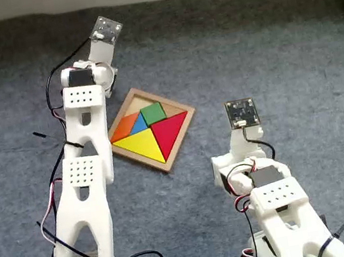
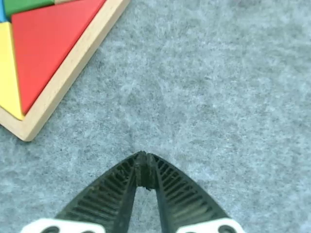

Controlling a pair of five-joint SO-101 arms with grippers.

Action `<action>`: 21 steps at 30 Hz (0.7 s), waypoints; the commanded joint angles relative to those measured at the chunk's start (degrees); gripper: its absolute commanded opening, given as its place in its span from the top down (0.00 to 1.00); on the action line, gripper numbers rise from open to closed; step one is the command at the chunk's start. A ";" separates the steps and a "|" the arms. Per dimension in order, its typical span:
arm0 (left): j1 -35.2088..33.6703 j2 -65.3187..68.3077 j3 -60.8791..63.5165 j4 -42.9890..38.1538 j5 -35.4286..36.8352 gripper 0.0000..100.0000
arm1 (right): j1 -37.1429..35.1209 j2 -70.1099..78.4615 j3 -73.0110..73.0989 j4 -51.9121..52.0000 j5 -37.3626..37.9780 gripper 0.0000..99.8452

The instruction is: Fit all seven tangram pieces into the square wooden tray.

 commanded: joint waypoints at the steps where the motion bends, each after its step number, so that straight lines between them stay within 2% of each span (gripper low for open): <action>1: 0.48 0.31 -0.75 7.38 -2.90 0.91 | 0.66 -1.19 -0.48 -1.19 0.53 0.99; 7: -0.22 -2.95 -1.54 17.05 -8.62 0.91 | 0.66 -1.10 -0.48 -1.19 0.53 0.99; 12: -0.04 -9.27 -1.45 26.11 -8.97 0.91 | 0.66 -1.10 -0.48 -1.19 0.53 0.99; 21: -5.23 -15.69 -1.36 26.37 -8.70 0.91 | 0.66 -1.19 -0.48 -1.19 0.53 0.99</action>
